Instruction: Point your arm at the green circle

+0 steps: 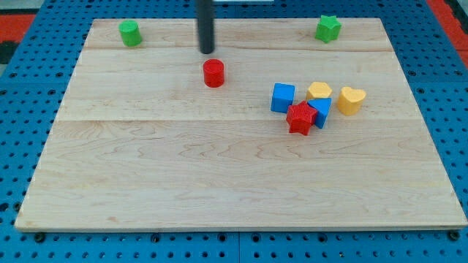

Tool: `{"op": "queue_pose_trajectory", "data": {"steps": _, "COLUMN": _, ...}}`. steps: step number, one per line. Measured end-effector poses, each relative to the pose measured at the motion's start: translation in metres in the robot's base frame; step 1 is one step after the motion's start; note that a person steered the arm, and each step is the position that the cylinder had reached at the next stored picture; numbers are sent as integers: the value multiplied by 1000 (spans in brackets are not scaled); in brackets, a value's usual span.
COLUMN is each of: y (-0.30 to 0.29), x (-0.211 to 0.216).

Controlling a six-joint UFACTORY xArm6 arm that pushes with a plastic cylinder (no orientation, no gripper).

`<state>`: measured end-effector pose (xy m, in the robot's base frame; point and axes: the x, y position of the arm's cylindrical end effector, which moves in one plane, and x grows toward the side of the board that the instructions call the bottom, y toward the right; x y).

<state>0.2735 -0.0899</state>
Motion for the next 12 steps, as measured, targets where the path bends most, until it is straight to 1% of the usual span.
{"op": "queue_pose_trajectory", "data": {"steps": 1, "y": -3, "x": 46}}
{"op": "queue_pose_trajectory", "data": {"steps": 2, "y": 82, "x": 70}}
{"op": "queue_pose_trajectory", "data": {"steps": 3, "y": 162, "x": 77}}
{"op": "queue_pose_trajectory", "data": {"steps": 5, "y": 114, "x": 74}}
{"op": "queue_pose_trajectory", "data": {"steps": 9, "y": 114, "x": 64}}
{"op": "queue_pose_trajectory", "data": {"steps": 10, "y": 138, "x": 64}}
{"op": "queue_pose_trajectory", "data": {"steps": 11, "y": 183, "x": 49}}
{"op": "queue_pose_trajectory", "data": {"steps": 12, "y": 205, "x": 19}}
